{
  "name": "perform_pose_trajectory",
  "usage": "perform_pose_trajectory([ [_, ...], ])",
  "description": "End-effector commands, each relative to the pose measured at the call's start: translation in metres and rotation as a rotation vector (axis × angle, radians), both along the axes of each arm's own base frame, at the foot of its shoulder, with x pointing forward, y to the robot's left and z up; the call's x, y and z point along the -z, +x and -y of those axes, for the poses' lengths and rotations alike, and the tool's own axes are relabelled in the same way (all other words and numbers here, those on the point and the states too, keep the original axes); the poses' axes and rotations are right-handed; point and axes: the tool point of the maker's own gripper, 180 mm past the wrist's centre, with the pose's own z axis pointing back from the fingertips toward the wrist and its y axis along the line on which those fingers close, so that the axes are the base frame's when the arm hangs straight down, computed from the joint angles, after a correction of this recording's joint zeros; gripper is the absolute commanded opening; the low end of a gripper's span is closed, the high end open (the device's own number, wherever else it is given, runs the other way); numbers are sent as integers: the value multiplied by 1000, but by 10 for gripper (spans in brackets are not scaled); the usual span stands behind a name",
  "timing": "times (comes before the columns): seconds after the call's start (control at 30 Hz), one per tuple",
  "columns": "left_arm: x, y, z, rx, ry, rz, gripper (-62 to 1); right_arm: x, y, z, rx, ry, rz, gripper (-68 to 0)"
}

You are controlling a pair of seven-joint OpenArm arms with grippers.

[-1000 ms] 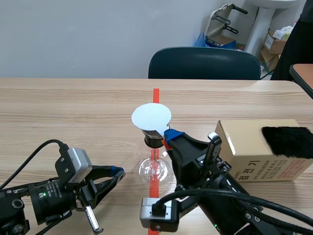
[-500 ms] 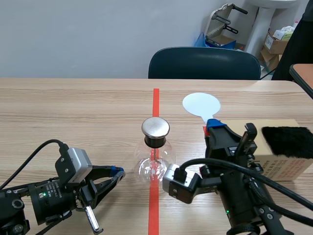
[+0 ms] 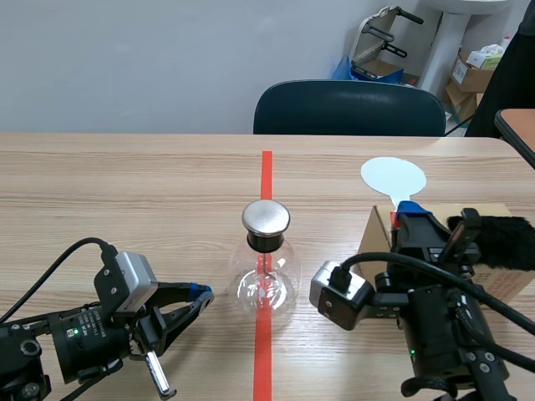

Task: Do the electroscope experiment

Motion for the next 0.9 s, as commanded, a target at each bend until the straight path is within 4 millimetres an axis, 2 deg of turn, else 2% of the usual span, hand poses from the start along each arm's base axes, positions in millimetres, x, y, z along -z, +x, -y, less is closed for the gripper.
perform_pose_trajectory([
  [0.0, -10, 2, 8, 7, -37, 21, -567, -9, 3, 1, -2, 0, 33, -658],
  [0.23, -9, 2, 8, 7, -32, 17, -567, -8, 1, -15, -93, -9, 29, -658],
  [0.6, -9, 2, 8, 7, -33, 17, -567, -5, -14, -65, -380, -38, 16, -658],
  [0.87, -9, 2, 8, 7, -33, 17, -567, -1, -31, -92, -559, -56, 8, -658],
])
